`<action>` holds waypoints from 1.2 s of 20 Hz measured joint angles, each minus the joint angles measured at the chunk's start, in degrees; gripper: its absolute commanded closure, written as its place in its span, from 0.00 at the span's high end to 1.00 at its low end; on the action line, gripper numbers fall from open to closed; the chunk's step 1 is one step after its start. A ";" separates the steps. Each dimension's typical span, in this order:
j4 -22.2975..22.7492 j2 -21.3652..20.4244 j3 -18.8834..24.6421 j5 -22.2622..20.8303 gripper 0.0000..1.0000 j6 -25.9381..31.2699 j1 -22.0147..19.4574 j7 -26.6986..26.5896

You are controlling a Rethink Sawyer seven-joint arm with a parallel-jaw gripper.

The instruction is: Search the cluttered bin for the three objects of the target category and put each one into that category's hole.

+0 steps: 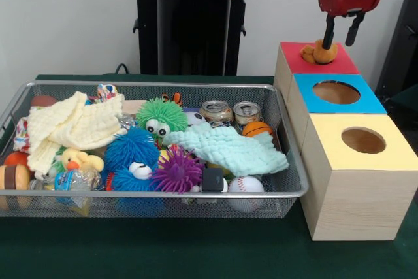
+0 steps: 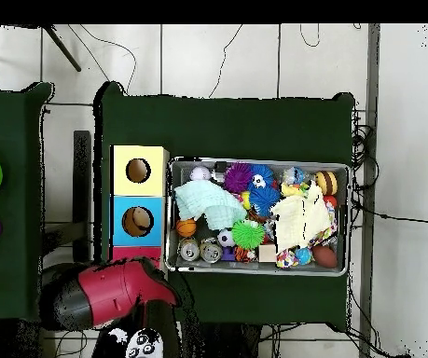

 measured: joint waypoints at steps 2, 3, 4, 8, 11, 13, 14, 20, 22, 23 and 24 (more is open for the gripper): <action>0.00 -0.32 -0.01 0.03 1.00 0.04 -0.21 0.00; 0.00 -0.50 0.00 0.05 1.00 0.04 -0.37 0.00; 0.01 -0.77 -0.01 0.06 1.00 0.04 -0.64 0.00; 0.00 -1.43 -0.01 0.07 1.00 0.04 -1.24 0.00; 0.01 -1.69 -0.01 0.07 1.00 0.04 -1.94 0.00; 0.01 -1.69 -0.01 0.07 1.00 0.04 -2.23 0.00; 0.01 -1.69 -0.01 0.06 1.00 0.04 -2.44 0.00; 0.07 -1.68 -0.01 0.05 1.00 0.04 -3.23 0.00; 0.11 -1.66 -0.01 0.06 1.00 0.04 -3.23 0.00; 0.12 -1.57 -0.02 0.06 1.00 0.04 -3.22 0.00; 0.14 -1.38 -0.02 -0.02 1.00 0.04 -3.17 0.00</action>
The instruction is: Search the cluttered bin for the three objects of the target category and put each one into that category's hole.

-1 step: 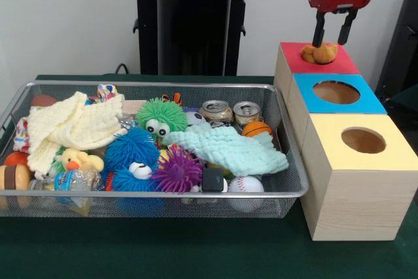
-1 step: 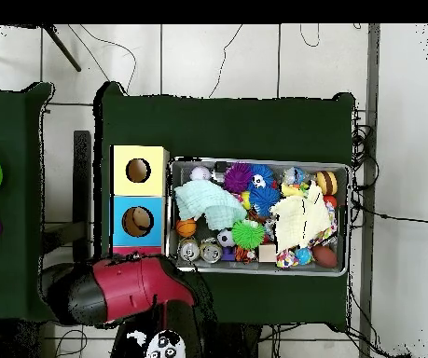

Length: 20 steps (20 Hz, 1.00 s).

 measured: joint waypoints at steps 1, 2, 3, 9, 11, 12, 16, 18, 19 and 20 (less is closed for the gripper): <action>0.01 0.19 0.00 -0.08 1.00 0.00 0.05 0.00; 0.02 0.30 0.00 -0.18 1.00 0.00 0.09 0.00; 0.04 0.43 0.00 -0.36 1.00 0.00 0.16 0.00; 0.14 1.20 -0.01 -2.43 1.00 0.00 1.28 0.00; 0.19 1.49 -0.07 -2.99 1.00 0.00 1.78 0.00; 0.19 1.58 -0.10 -3.16 1.00 0.00 1.93 0.00; 0.29 2.09 -0.26 -4.27 1.00 0.00 2.95 0.00; 0.32 2.10 -0.30 -4.57 1.00 0.00 3.29 0.00; 0.32 2.11 -0.31 -4.70 1.00 0.00 3.44 0.00; 0.31 2.11 -0.34 -4.80 1.00 -0.01 3.57 0.00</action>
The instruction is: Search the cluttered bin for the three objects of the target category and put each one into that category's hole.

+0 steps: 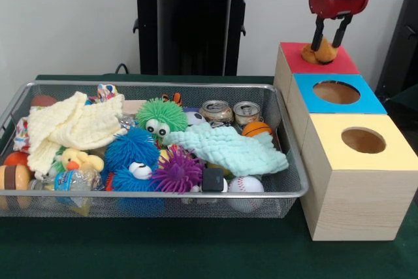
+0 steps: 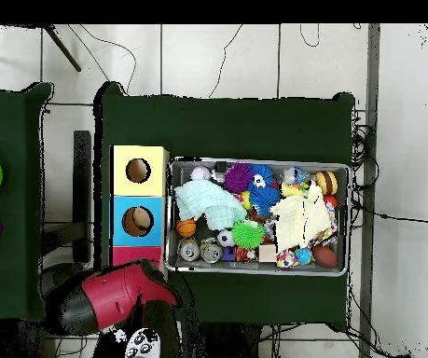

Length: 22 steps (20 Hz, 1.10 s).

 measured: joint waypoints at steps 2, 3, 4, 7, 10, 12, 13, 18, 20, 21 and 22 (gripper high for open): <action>0.00 -0.01 -0.12 -0.32 1.00 0.00 0.24 0.00; 0.00 -0.01 -0.36 -0.74 1.00 0.00 0.35 0.00; 0.00 -0.01 -0.47 -0.95 1.00 0.00 0.34 0.00; 0.00 -0.01 -0.92 -1.74 1.00 0.00 0.34 0.01; 0.00 -0.01 -1.39 -2.46 1.00 0.00 0.34 0.01; 0.00 0.05 -1.65 -2.81 1.00 -0.01 0.34 0.01; -0.01 0.19 -1.79 -3.02 1.00 -0.05 0.34 0.01; -0.01 1.30 -2.34 -3.81 1.00 -1.17 0.34 0.01; -0.02 1.83 -2.47 -4.10 1.00 -2.08 0.33 0.01; -0.02 2.16 -2.53 -4.16 1.00 -2.70 0.33 0.01; -0.02 2.49 -2.58 -4.22 1.00 -3.31 0.32 0.01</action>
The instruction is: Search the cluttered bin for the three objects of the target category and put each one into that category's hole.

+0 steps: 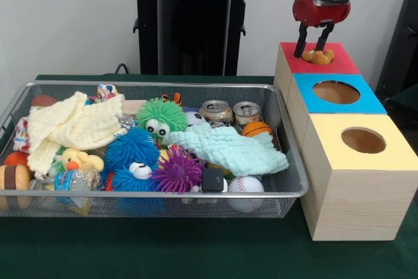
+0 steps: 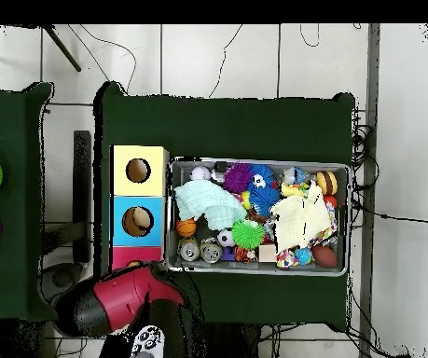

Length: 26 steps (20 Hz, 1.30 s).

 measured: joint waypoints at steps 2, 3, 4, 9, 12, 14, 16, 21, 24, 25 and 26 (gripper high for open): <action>0.00 0.43 -0.07 0.00 1.00 -0.96 0.00 0.00; -0.01 0.61 -0.12 0.00 1.00 -1.38 0.00 0.00; 0.00 0.76 -0.16 0.00 1.00 -1.70 0.01 0.00; -0.02 1.26 -1.27 0.02 1.00 -3.30 1.00 0.00; -0.06 1.36 -2.36 0.00 1.00 -3.96 2.35 0.00; -0.05 1.44 -3.08 0.00 1.00 -4.57 3.05 0.00; -0.03 1.47 -3.43 0.01 1.00 -4.95 3.35 0.00; -0.01 1.44 -3.45 0.01 1.00 -5.01 3.18 0.00; 0.03 1.03 -3.40 0.02 1.00 -5.01 2.59 0.00; 0.04 0.76 -3.31 0.02 1.00 -5.01 2.15 0.00; 0.04 0.49 -3.22 0.02 1.00 -5.01 1.71 0.00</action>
